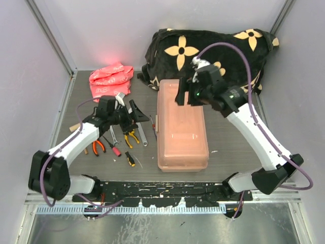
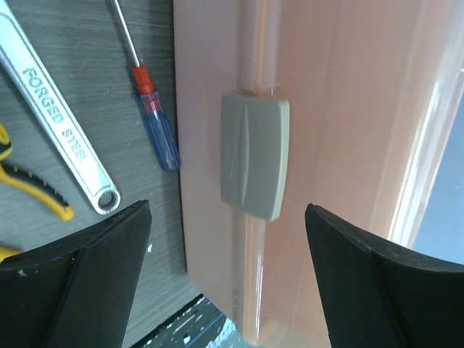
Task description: Pack the tool kit
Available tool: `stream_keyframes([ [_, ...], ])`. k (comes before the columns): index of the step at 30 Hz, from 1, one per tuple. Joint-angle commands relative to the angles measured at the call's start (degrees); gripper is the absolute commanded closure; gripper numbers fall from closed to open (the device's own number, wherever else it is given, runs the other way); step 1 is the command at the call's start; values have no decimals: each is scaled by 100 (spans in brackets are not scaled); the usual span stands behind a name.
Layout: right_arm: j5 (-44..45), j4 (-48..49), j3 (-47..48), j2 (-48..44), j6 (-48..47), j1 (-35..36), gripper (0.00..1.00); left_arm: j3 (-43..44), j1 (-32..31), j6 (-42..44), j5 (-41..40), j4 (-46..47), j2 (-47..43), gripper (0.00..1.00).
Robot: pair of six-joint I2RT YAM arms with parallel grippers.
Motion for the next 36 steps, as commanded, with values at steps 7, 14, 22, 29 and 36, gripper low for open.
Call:
stream_keyframes([
  [7,2036,-869,-373,302,1440,1635,20,465,17,-348,1176,1920,1275,17],
  [14,2525,-1465,-77,557,1770,1783,20,440,15,-602,1958,2939,1933,14],
  [22,2593,-1581,-34,843,1761,1783,18,232,-36,-965,2584,3776,2231,7],
  [29,2561,-1551,-82,941,1739,1747,18,-526,-98,-1192,2754,4623,1966,3],
  [36,2512,-1770,25,1095,1696,1560,21,-862,-188,-1200,2823,4932,1918,2],
])
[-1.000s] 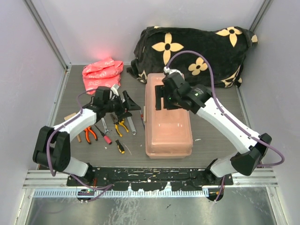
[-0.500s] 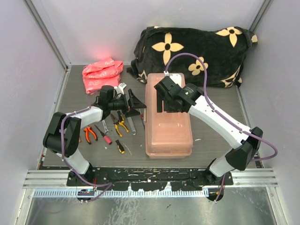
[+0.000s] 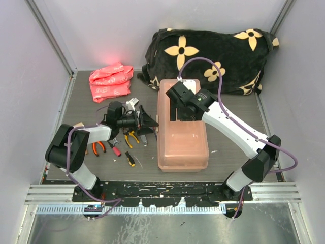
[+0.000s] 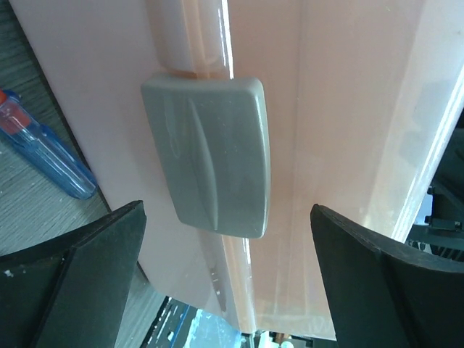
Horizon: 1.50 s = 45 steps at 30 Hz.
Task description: Pack the tool kit
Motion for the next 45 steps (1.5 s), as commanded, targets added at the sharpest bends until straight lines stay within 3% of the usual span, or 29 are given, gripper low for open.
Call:
stream_keyframes([
  [1,148,-332,337,213,34,-122,22,-103,-107,-36,179,744,-246,2],
  [13,168,-738,397,350,99,-123,26,-73,-162,-1089,283,2511,646,8],
  [36,24,-712,187,258,58,-193,26,57,-587,-1550,48,3072,1202,10],
  [45,-175,-655,-195,159,98,-190,32,121,-615,-1992,-134,3418,1284,12],
])
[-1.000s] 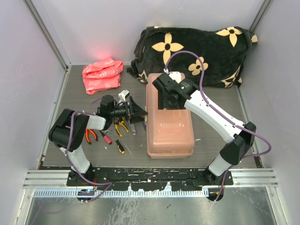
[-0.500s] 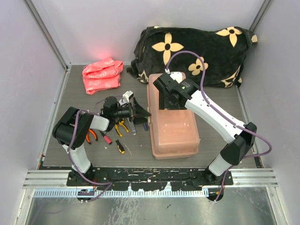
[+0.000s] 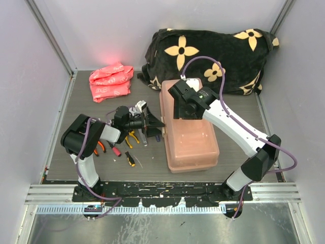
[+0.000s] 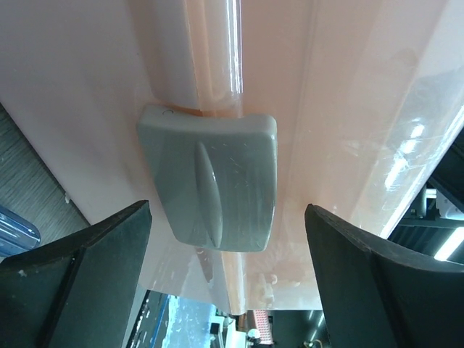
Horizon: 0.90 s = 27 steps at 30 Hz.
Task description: Pack the tool kit
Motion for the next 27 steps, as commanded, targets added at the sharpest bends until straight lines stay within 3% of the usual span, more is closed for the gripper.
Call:
stream_keyframes([
  [1,-212,-461,-364,11,3,-11,32,252,-139,-340,-307,585,16,12],
  [3,-225,-455,-426,-17,23,-6,33,268,-164,-431,-316,655,-4,17],
  [17,-381,-384,-567,-11,56,-5,34,329,-231,-696,-255,1074,198,22],
  [24,-390,-426,-526,5,109,-13,34,357,-233,-597,-256,1097,420,7],
  [27,-399,-443,-497,18,109,-13,34,403,-230,-622,-243,1163,501,6],
])
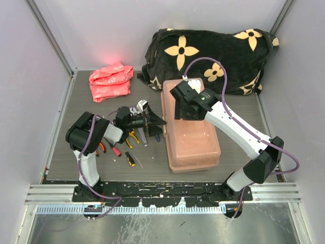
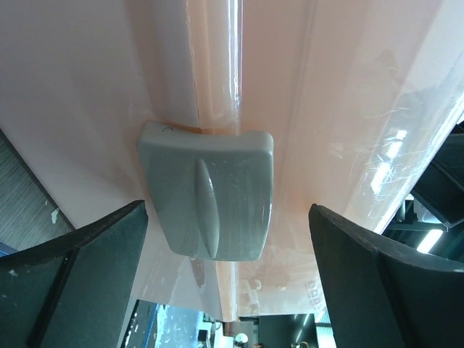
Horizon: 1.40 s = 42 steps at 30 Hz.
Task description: Pack the tool kit
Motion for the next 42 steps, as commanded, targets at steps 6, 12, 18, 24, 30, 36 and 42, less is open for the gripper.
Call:
stream_keyframes([
  [6,-329,-699,-247,239,44,24,34,397,-173,-245,-86,835,248,7],
  [12,-377,-724,-247,248,76,25,34,416,-168,-393,-108,1180,396,10],
  [18,-399,-781,-161,295,110,21,34,377,-173,-650,-113,1598,581,12],
  [24,-390,-853,-23,425,94,21,34,319,-168,-730,-121,1738,594,15],
  [30,-406,-858,95,535,62,21,34,338,-178,-728,-100,1738,613,19],
  [36,-403,-799,-1,470,74,23,34,386,-186,-803,-62,1738,804,51],
  [42,-425,-712,-126,387,111,23,34,418,-186,-870,-51,1738,840,72],
])
